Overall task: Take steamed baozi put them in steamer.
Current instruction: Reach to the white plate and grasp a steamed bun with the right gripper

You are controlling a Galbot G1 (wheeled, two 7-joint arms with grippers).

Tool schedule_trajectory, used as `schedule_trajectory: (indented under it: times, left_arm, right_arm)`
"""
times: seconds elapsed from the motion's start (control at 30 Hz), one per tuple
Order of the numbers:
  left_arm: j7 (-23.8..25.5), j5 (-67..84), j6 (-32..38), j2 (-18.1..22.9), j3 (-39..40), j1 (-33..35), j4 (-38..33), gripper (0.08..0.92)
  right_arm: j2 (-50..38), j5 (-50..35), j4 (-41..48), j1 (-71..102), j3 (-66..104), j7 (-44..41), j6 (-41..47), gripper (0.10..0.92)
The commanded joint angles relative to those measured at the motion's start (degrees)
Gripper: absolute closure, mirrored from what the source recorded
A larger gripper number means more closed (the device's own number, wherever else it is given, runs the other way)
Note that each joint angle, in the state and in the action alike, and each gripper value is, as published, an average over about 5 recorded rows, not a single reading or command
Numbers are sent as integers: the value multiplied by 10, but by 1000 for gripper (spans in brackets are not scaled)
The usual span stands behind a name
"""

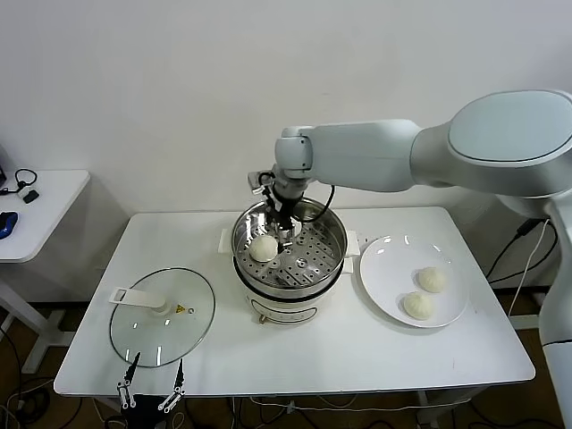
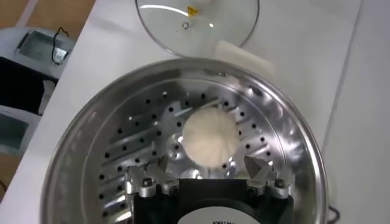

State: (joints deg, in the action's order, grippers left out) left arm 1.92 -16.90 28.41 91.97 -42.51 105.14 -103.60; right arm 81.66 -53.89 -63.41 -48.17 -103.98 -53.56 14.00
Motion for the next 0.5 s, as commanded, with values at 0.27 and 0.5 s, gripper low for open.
schedule_trajectory:
  times: [0.27, 0.5]
  left_arm:
    - [0, -4, -2, -2, 4, -1, 1, 177]
    - [-1, -9, -3, -1, 5, 1, 0, 177]
  right_arm:
    - [-175, 26, -109, -121, -47, -53, -37, 203]
    - [-264, 102, -132, -125, -68, -79, -83, 203]
